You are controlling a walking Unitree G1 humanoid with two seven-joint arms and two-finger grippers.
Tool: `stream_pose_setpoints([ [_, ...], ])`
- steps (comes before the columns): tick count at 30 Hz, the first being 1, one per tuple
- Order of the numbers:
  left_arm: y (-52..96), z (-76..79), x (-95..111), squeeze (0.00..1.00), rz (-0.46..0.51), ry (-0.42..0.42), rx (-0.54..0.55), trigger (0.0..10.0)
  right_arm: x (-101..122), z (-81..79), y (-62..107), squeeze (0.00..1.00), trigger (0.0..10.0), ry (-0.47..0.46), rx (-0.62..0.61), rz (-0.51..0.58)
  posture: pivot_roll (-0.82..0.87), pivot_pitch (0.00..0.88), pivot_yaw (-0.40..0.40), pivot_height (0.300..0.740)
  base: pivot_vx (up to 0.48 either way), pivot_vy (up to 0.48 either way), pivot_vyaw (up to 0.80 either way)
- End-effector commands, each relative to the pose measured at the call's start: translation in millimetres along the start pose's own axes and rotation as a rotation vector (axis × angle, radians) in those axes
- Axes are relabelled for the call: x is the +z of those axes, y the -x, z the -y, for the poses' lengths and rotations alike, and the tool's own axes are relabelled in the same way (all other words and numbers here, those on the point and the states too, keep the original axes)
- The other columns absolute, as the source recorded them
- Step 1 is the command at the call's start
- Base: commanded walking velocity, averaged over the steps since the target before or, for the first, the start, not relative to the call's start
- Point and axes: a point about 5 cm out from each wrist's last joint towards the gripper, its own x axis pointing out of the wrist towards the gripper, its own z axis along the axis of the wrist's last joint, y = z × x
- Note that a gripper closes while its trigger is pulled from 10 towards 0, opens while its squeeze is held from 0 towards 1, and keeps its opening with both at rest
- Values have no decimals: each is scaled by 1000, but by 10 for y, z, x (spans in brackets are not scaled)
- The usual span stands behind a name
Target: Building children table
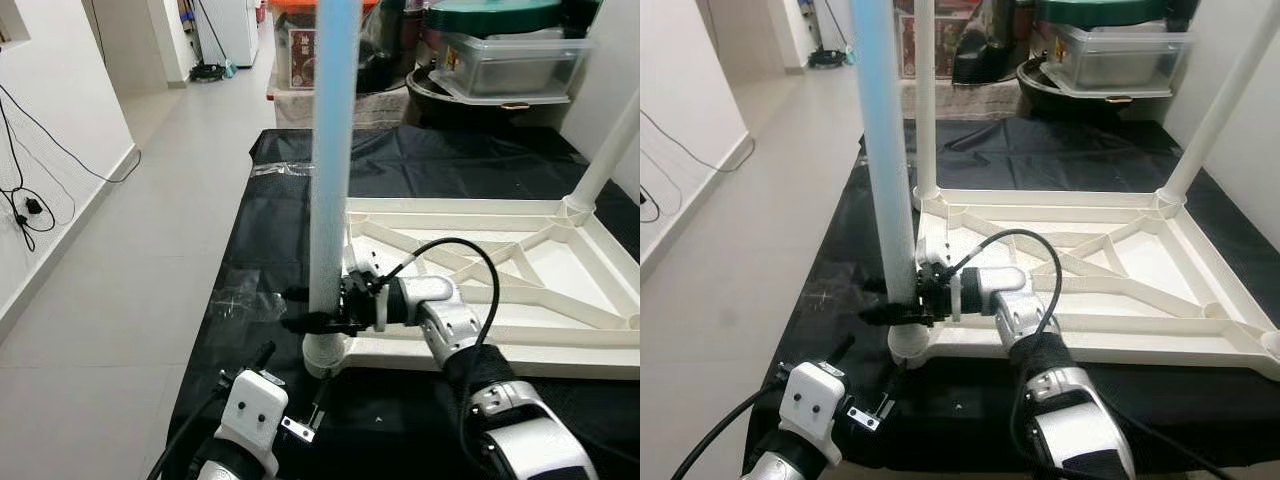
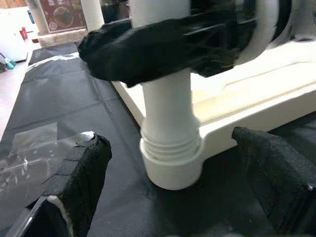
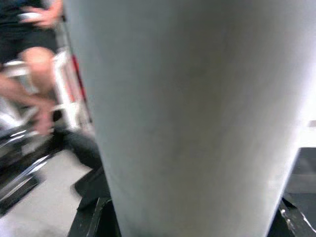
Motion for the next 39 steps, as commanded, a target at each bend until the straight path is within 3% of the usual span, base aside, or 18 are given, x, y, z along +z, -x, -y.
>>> stream_pose_setpoints([
  [1, 12, -2, -47, 0, -16, -5, -6, 10000, -57, 20, 16, 0, 0, -16, -161, 9, -21, 34, -2, 740, 0, 0, 0],
  [2, 12, -2, -47, 0, -16, -5, -6, 10000, -57, 20, 16, 0, 0, -16, -161, 9, -21, 34, -2, 740, 0, 0, 0],
  [5, 13, -8, -48, 0, -16, -5, -7, 10000, -91, 91, 64, 0, 0, -46, -397, 13, -28, 34, 3, 740, 0, 0, 0],
  [6, 12, -11, -49, 0, -16, -3, -10, 10000, -126, 118, 107, 0, 0, -41, -567, -5, -34, 37, 7, 740, 0, 0, 0],
  [7, 12, -18, -56, 0, -19, 0, -15, 10000, -223, 151, 282, 0, 0, -76, -974, -42, -41, 41, 9, 740, 0, 0, 0],
  [8, 12, -18, -56, 0, -19, 0, -15, 10000, -223, 151, 282, 0, 0, -76, -974, -42, -41, 41, 9, 740, 0, 0, 0],
  [10, 8, -23, -56, 0, -19, 0, -18, 10000, -272, 102, 490, 0, 0, -67, -1295, -90, -41, 44, 8, 740, 0, 0, 0],
  [14, 6, -24, -53, 0, -17, -3, -20, 10000, -288, -21, 604, 0, 0, -93, -1503, -105, -41, 44, 8, 740, 0, 0, 0],
  [17, 5, -27, -50, 0, -14, -8, -16, 10000, -289, -152, 528, 0, 0, -161, -1586, -92, -32, 44, 5, 740, 0, 0, 0],
  [23, 0, -28, -49, 0, -11, -9, -15, 10000, -250, -217, 340, 0, 0, -201, -1554, -49, -37, 43, 4, 740, 0, 0, 0],
  [24, -3, -26, -49, 0, -11, -8, -15, 10000, -217, -227, 211, 0, 10000, -187, -1471, -11, -36, 44, 6, 740, 0, 0, 0],
  [26, -3, -26, -49, 0, -11, -8, -15, 10000, -217, -227, 211, 0, 10000, -187, -1471, -11, -36, 44, 6, 740, 0, 0, 0],
  [27, -4, -25, -50, 0, -11, -7, -14, 10000, -181, -235, 110, 1000, 10000, -161, -1366, 42, -36, 44, 6, 740, 0, 0, 0],
  [31, -11, -23, -51, 0, -10, -5, -14, 10000, -186, -188, 27, 1000, 10000, -149, -1263, 75, -37, 46, 0, 740, 0, 0, 0],
  [32, -12, -24, -51, 0, -10, -5, -14, 10000, -207, -132, -2, 0, 10000, -166, -1178, 71, -37, 46, 0, 740, 0, 0, 0],
  [37, -21, -28, -56, 0, -10, -4, -16, 10000, -163, 33, 111, 0, 10000, -146, -1053, 79, -40, 44, 3, 740, 0, 0, 0],
  [38, -22, -28, -56, 0, -10, -4, -16, 10000, -161, 41, 83, 0, 10000, -193, -879, 74, -40, 44, 3, 740, 0, 0, 0],
  [39, -22, -28, -56, 0, -10, -4, -16, 10000, -161, 41, 83, 0, 10000, -193, -879, 74, -40, 44, 3, 740, 0, 0, 0],
])
